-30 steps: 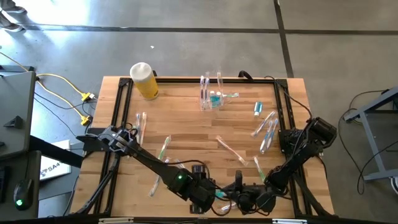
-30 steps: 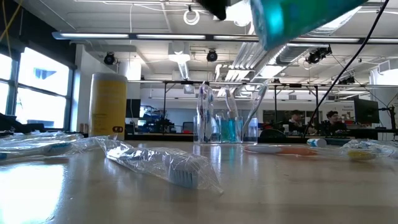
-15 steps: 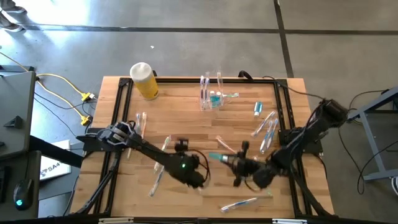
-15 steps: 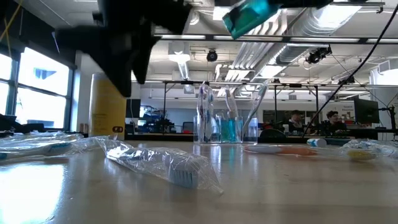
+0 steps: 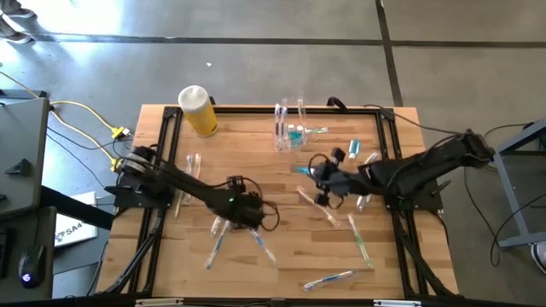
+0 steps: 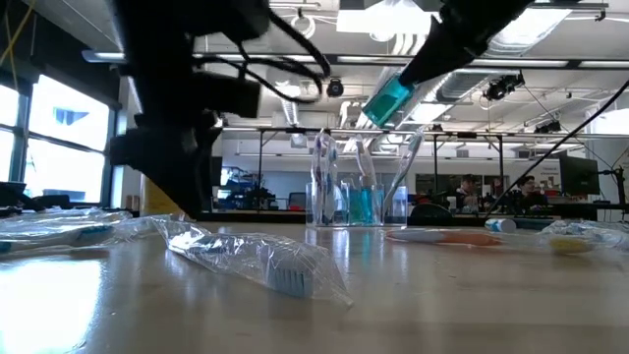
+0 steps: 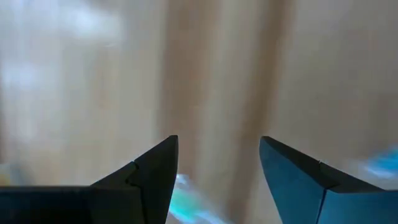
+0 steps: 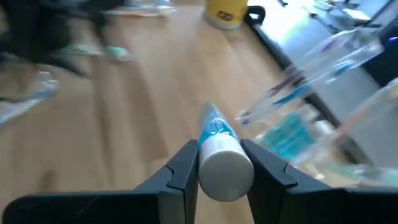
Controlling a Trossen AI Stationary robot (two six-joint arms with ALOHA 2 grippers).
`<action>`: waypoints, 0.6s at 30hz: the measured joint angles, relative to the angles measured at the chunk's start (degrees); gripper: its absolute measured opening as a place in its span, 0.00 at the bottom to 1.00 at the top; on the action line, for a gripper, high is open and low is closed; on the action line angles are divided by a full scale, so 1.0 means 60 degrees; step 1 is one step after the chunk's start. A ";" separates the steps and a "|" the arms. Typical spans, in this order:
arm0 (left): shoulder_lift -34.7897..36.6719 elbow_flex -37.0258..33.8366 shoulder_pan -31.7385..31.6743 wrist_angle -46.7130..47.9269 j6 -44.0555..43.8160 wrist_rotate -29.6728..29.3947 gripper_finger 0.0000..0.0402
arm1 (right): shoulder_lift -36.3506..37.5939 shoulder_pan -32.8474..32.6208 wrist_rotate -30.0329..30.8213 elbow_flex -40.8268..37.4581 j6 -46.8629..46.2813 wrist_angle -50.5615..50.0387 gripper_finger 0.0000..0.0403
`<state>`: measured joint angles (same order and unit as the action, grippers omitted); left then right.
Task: Pick & Place toothbrushing station
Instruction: Put the blue mouthwash bottle into the transparent organizer
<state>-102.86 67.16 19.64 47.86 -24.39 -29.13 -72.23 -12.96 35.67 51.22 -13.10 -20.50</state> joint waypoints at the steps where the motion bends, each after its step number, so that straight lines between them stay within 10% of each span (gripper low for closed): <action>1: 0.0148 -0.0228 0.0118 -0.0396 0.0068 0.0046 0.54 | -0.0087 0.0232 -0.0029 0.0164 0.0214 -0.0104 0.22; 18: 0.0622 -0.1946 0.1420 -0.6113 0.0250 0.0332 0.54 | -0.1783 0.3885 -0.2229 0.3623 0.2214 -0.3521 0.22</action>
<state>-99.13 55.49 28.16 11.18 -22.90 -27.14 -82.93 10.35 22.29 72.96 0.19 -41.62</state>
